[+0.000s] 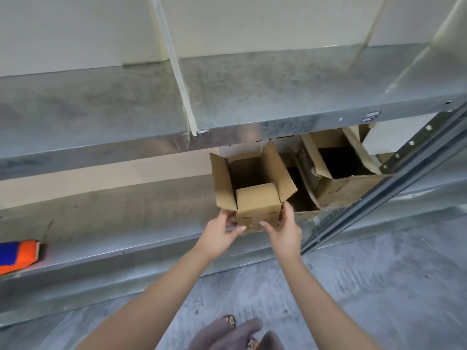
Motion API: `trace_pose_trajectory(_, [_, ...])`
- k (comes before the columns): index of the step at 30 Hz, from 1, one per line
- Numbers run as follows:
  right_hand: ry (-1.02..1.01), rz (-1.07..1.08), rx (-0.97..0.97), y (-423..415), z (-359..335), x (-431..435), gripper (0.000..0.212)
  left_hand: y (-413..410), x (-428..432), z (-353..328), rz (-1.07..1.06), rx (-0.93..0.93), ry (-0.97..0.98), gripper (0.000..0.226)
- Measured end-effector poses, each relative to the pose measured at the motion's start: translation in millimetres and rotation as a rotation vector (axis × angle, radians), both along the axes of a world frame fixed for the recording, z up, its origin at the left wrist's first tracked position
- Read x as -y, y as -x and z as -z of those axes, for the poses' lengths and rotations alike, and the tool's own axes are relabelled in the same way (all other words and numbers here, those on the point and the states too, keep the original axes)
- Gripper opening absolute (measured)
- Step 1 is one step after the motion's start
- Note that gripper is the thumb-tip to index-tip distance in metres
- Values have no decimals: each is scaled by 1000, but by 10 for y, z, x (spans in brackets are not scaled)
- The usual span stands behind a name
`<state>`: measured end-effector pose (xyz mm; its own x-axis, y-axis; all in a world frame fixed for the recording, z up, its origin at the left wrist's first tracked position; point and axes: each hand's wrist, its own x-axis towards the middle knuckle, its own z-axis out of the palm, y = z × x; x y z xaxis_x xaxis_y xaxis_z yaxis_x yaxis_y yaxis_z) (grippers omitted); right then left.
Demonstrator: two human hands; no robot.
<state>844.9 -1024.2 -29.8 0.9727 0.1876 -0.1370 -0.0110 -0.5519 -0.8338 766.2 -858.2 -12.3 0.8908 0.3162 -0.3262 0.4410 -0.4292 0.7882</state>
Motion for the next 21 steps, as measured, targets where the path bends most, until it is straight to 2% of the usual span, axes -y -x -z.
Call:
trace_pose_trajectory(3, [113,106,41,41,53,-31,69,-143,23,23,21,0,52,52])
trace_pose_trajectory(8, [200,116,23,-92,112,-80,45,-229,-55,129,51,-44,114,59])
trace_pose_trajectory(11, [161,123,-58,-213,151,-70,54,-274,-162,207,71,-27,120,69])
trace_pose_trajectory(14, [59,143,-116,-142,88,-37,70,-272,-201,210,66,-22,91,68])
trace_pose_trajectory(17, [-42,194,-84,80,19,-8,78,-236,-199,183,57,-5,29,68])
trace_pose_trajectory(21, [-37,190,-57,310,-35,20,82,-133,-208,140,114,23,-117,72])
